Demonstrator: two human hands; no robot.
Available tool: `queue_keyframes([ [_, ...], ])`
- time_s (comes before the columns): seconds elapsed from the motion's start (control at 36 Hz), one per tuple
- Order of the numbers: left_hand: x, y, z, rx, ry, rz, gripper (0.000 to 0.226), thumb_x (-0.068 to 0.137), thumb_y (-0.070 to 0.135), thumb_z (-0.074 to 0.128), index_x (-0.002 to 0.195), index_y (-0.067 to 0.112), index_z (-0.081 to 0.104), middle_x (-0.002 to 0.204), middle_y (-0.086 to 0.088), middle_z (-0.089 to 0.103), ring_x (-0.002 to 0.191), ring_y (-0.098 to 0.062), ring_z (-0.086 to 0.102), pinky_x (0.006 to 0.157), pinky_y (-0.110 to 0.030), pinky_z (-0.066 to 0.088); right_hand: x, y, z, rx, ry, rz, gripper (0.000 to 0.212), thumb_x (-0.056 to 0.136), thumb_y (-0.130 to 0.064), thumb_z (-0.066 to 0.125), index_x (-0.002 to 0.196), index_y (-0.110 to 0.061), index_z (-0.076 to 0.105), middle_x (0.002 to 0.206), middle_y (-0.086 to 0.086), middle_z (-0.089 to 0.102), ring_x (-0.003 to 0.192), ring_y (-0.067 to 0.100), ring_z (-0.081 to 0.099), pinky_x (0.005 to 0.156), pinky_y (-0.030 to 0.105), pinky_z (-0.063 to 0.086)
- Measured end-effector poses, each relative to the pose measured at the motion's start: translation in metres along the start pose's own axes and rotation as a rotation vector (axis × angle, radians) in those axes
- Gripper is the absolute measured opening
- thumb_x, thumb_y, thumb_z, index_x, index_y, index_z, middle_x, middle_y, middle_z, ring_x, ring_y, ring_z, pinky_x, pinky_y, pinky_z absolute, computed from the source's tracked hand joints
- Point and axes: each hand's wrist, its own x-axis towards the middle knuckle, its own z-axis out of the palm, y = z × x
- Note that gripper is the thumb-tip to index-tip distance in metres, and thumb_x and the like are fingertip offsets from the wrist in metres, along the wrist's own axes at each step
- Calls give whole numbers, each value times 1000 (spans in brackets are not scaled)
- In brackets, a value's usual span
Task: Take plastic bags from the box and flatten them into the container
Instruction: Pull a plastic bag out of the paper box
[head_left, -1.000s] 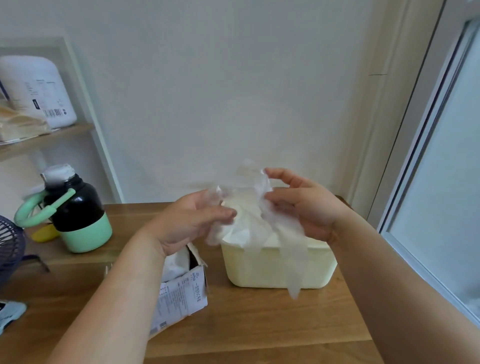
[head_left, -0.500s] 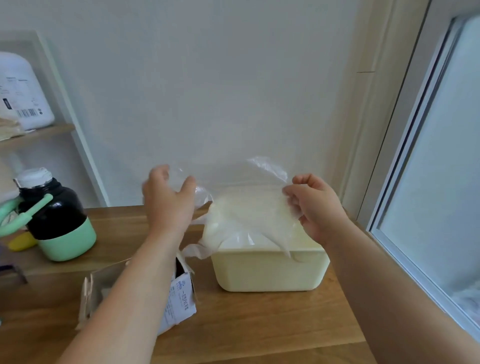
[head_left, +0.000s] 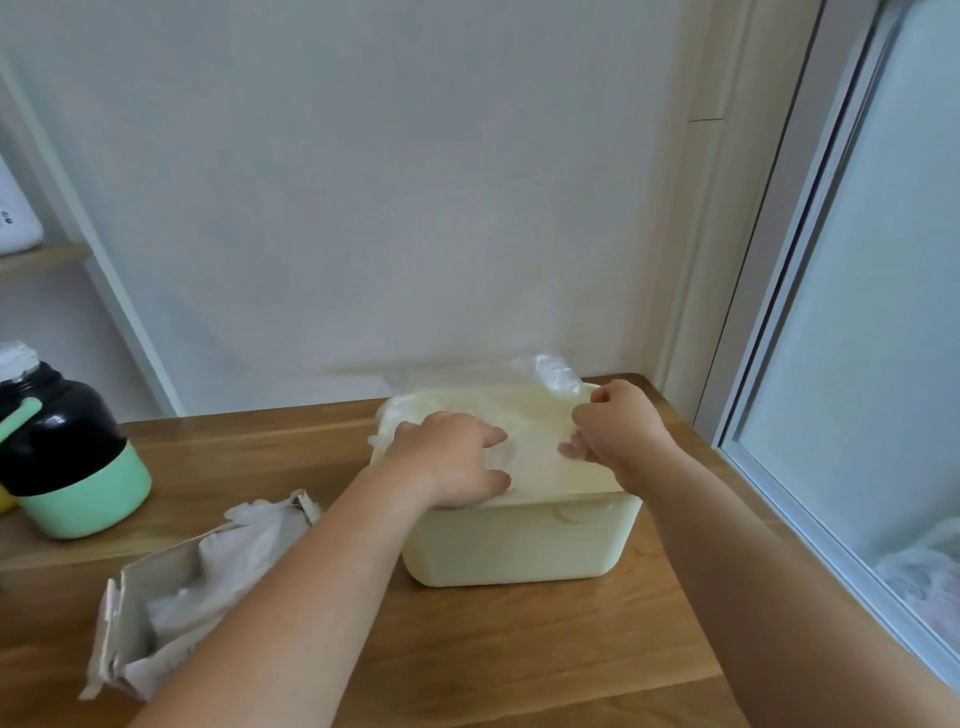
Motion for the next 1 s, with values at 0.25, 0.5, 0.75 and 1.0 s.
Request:
queue_keyframes([
  [0.25, 17, -13, 0, 40, -197, -54, 62, 92, 48, 56, 148, 38, 33, 155, 14, 32, 142, -17, 31, 111, -34, 31, -3, -1, -5, -871, 110, -317, 40, 85, 2, 44, 122, -13, 48, 117, 8, 48, 105, 25, 47, 75, 29, 40],
  [0.5, 19, -4, 5, -104, -293, -1, 58, 95, 31, 55, 149, 30, 33, 154, 9, 36, 139, -14, 37, 110, -27, 33, 6, 2, 6, -823, -436, -331, 61, 88, -24, 61, 144, -23, 38, 150, -7, 36, 136, 14, 35, 103, 21, 28],
  [0.75, 12, -25, -1, -27, -221, -7, 65, 90, 46, 61, 148, 31, 36, 154, 12, 33, 142, -12, 31, 113, -28, 29, 25, 12, 7, -1110, -561, -123, 88, 85, -35, 66, 152, -25, 12, 158, -5, 18, 143, 21, 22, 113, 37, 25],
  [1.0, 9, -20, -8, 360, -272, -141, 55, 92, 59, 48, 136, 28, 54, 138, 4, 53, 138, -18, 35, 115, -59, -14, 22, 13, 11, -1177, -482, -124, 53, 88, -20, 62, 137, -8, 45, 140, 8, 48, 126, 25, 48, 101, 35, 40],
])
